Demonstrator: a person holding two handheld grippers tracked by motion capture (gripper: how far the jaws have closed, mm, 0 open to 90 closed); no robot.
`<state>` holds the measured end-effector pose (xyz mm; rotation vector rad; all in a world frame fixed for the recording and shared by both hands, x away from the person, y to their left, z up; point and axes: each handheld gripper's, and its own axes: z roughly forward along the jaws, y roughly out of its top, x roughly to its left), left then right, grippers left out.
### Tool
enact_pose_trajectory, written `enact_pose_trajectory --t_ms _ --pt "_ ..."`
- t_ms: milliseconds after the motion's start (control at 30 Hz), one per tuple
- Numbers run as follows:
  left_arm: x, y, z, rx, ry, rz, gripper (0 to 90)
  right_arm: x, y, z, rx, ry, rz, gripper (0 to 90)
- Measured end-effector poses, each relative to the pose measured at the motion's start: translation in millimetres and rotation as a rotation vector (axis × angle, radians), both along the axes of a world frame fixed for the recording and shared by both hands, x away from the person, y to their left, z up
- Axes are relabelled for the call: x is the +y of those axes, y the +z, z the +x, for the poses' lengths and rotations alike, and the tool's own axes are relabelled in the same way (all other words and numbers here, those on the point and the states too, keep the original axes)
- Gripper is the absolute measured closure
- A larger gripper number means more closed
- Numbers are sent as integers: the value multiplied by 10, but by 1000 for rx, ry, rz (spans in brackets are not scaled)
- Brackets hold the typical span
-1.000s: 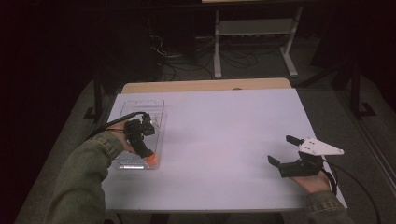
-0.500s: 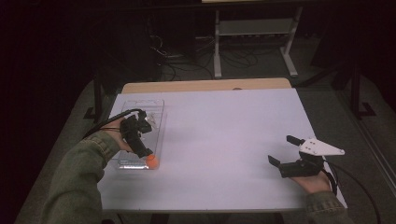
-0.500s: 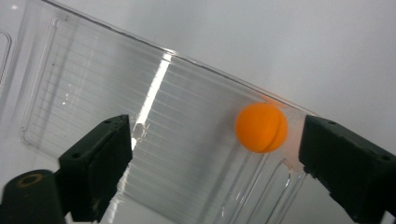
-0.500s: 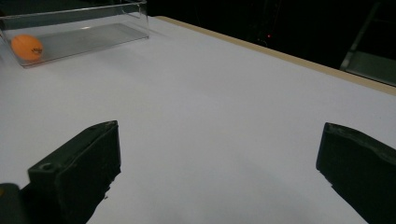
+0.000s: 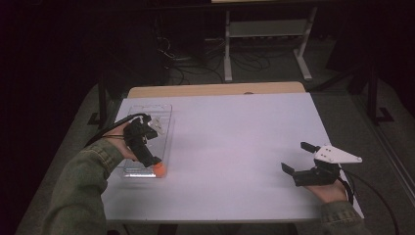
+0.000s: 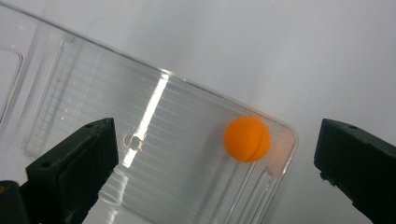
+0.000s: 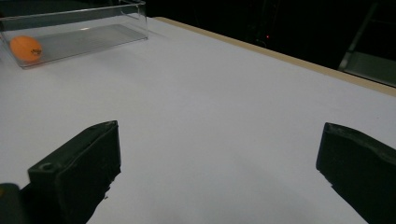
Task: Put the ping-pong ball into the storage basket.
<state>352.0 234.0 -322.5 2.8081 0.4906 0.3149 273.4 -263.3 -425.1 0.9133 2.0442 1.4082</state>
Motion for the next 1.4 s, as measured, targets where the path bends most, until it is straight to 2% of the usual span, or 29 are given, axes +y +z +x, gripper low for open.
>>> enact_pose_trajectory --t_ms 300,533,767,967,1233,1400 --pt "41 -4 -54 -15 4 -57 0 0 0 0 -1 0 0 0" --pt "104 -10 -116 -35 16 -132 0 3 -2 1 1 1 -3 0" --pt "74 -30 -191 -60 6 -155 0 3 -4 3 3 1 -5 0" --pt "95 -45 -217 -71 14 -213 0 3 -2 1 0 2 -3 0" --pt "106 -89 -281 -89 17 -250 0 4 -4 2 2 2 -5 0" --pt "138 -85 -316 -110 21 -305 0 2 -3 2 1 0 -3 0"
